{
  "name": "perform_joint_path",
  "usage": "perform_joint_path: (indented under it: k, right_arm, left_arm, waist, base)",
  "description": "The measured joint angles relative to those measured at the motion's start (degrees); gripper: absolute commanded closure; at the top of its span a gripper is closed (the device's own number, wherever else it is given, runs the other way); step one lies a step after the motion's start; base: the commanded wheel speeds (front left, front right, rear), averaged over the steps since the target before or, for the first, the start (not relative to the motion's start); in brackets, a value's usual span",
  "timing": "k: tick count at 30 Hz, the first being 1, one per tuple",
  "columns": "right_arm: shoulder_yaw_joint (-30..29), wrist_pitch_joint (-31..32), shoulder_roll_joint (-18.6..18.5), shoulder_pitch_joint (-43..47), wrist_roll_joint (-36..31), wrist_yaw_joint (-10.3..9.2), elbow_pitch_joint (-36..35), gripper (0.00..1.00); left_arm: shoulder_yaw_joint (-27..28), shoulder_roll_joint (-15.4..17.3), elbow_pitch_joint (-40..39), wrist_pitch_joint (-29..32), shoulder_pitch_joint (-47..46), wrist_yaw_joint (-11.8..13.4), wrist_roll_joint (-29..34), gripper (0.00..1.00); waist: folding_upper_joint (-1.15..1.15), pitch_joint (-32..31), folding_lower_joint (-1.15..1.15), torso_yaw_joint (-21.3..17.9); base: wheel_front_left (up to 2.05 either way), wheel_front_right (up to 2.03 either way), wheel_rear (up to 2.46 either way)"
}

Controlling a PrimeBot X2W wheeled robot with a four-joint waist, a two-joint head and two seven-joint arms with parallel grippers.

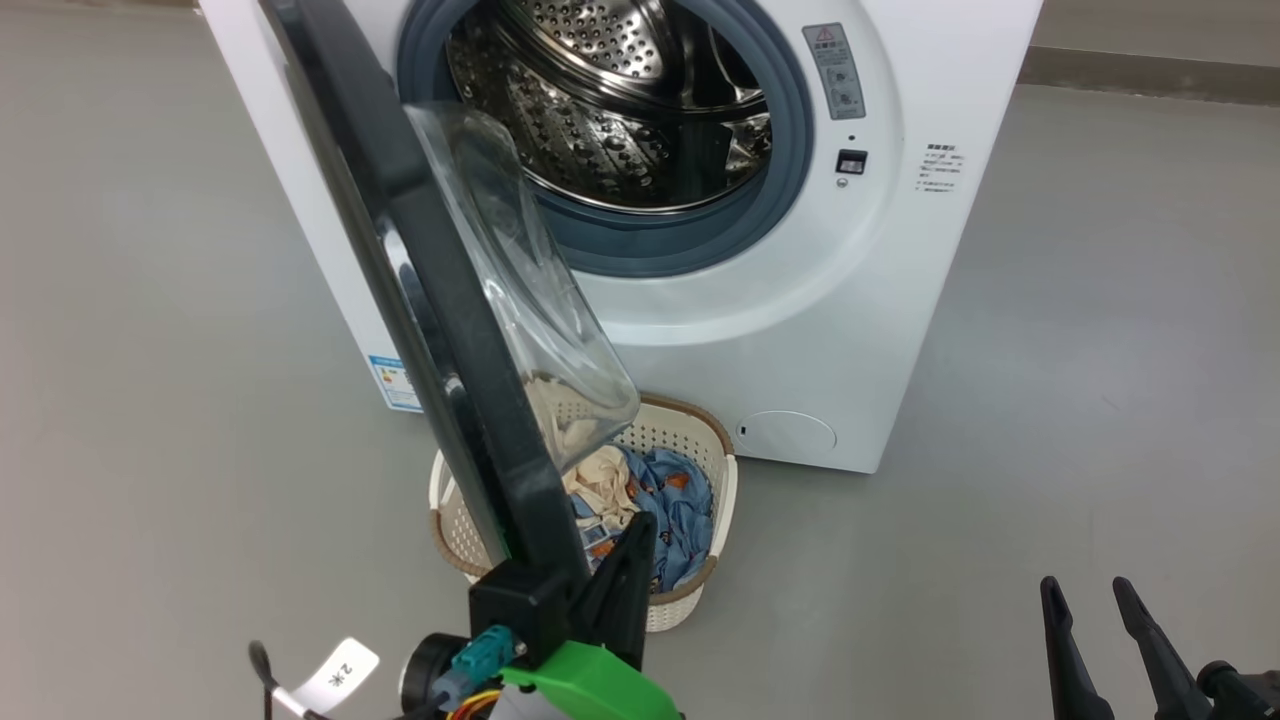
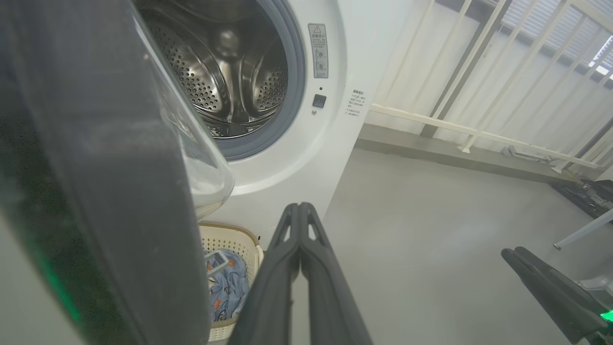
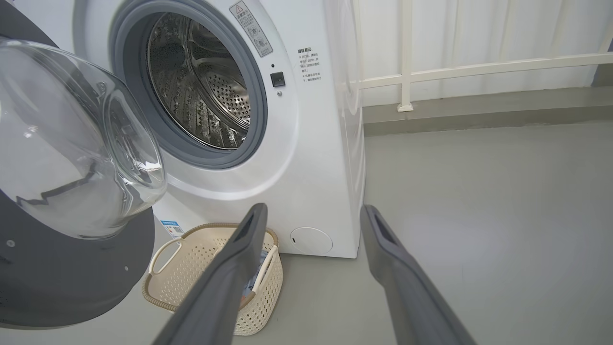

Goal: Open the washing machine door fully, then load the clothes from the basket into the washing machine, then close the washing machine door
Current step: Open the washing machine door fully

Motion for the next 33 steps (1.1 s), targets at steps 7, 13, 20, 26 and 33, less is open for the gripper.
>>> perform_joint_path:
  k: [7, 13, 20, 26, 33]
  right_arm:
    - [0.5, 0.0, -0.4, 0.0, 0.0, 0.0, 0.1, 0.0]
    - [0.6, 0.0, -0.7, 0.0, 0.0, 0.0, 0.2, 0.0]
    - [0.6, 0.0, -0.8, 0.0, 0.0, 0.0, 0.3, 0.0]
    - [0.5, 0.0, -0.8, -0.1, 0.0, 0.0, 0.3, 0.0]
    - [0.6, 0.0, -0.8, -0.2, 0.1, 0.0, 0.4, 0.0]
  left_arm:
    - [1.4, -0.1, 3.6, -1.9, 0.3, 0.4, -1.2, 1.0]
    - [1.4, -0.8, 6.0, -3.4, 0.3, 0.6, -2.5, 1.0]
    - [1.0, -1.2, 8.0, -4.9, 0.0, 1.4, -3.7, 1.0]
    - [0.4, -1.5, 8.9, -5.7, -0.7, 2.4, -3.8, 1.0]
    - [-0.1, -2.0, 9.4, -6.5, -0.9, 3.0, -3.8, 1.0]
  waist:
    - [0.0, 0.2, 0.0, 1.4]
    - [0.0, 0.6, 0.0, 2.0]
    - [-0.01, 1.3, -0.01, 3.0]
    - [0.0, 1.8, 0.0, 4.5]
    - [0.0, 2.0, 0.0, 6.7]
  base:
    - [0.0, 0.0, 0.0]
    - [0.0, 0.0, 0.0]
    - [0.0, 0.0, 0.0]
    - [0.0, 0.0, 0.0]
    - [0.0, 0.0, 0.0]
